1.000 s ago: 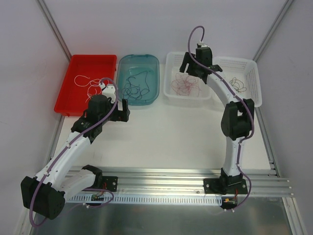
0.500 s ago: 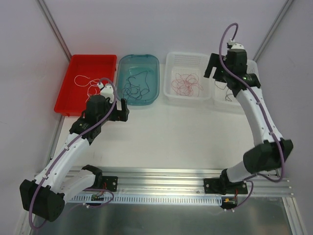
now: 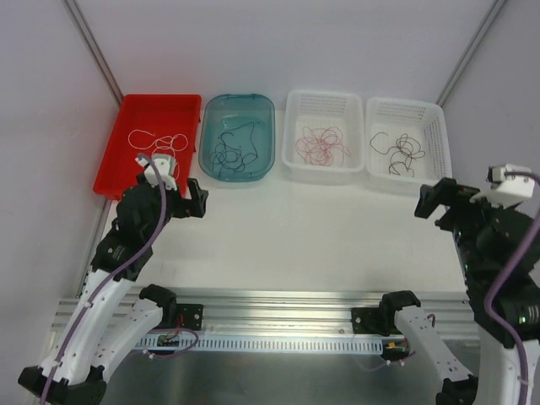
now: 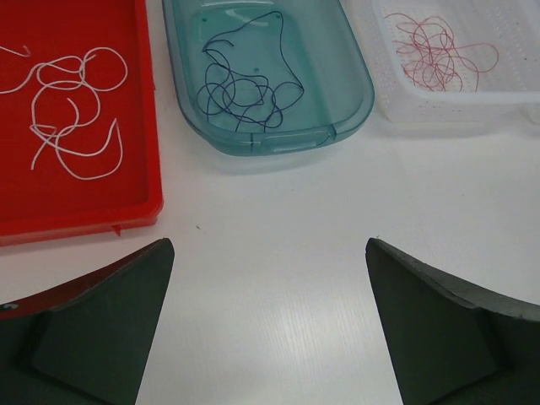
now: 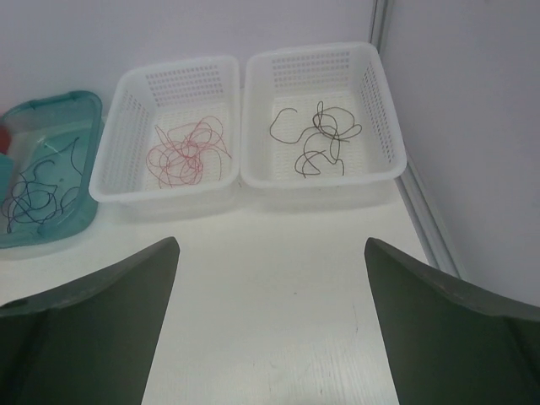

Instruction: Untangle the cables

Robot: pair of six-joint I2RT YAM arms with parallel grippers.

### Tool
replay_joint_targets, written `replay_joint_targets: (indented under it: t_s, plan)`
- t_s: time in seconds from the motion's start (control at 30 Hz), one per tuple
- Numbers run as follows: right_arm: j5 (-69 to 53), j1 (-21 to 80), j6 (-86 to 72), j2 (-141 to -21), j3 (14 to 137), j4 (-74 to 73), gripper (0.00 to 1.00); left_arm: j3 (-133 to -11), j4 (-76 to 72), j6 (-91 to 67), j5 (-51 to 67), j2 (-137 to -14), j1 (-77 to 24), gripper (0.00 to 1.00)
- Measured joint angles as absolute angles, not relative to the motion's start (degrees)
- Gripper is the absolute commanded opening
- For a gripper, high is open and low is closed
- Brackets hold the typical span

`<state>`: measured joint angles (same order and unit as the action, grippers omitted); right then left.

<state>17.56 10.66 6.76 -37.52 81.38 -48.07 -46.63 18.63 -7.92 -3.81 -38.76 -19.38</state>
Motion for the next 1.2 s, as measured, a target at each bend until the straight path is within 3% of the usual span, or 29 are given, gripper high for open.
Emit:
replay_joint_targets:
  t_s: [0.5,0.6,1.2]
  plan:
    - [16.5,10.6,9.9,-5.0,64.9,-54.9,0.97,-47.2,36.6,-11.6,-11.8,-0.8,-19.4,0.99]
    - [16.3,10.6,10.2,-0.3,61.8,-55.5,0.97,-47.0,37.8,-11.7,-12.6,-0.2,-19.4,0.99]
    - [17.8,10.7,10.5,-0.3,55.0,-56.1,0.97,-46.3,44.1,-12.4,-14.6,-0.1,-19.4,0.99]
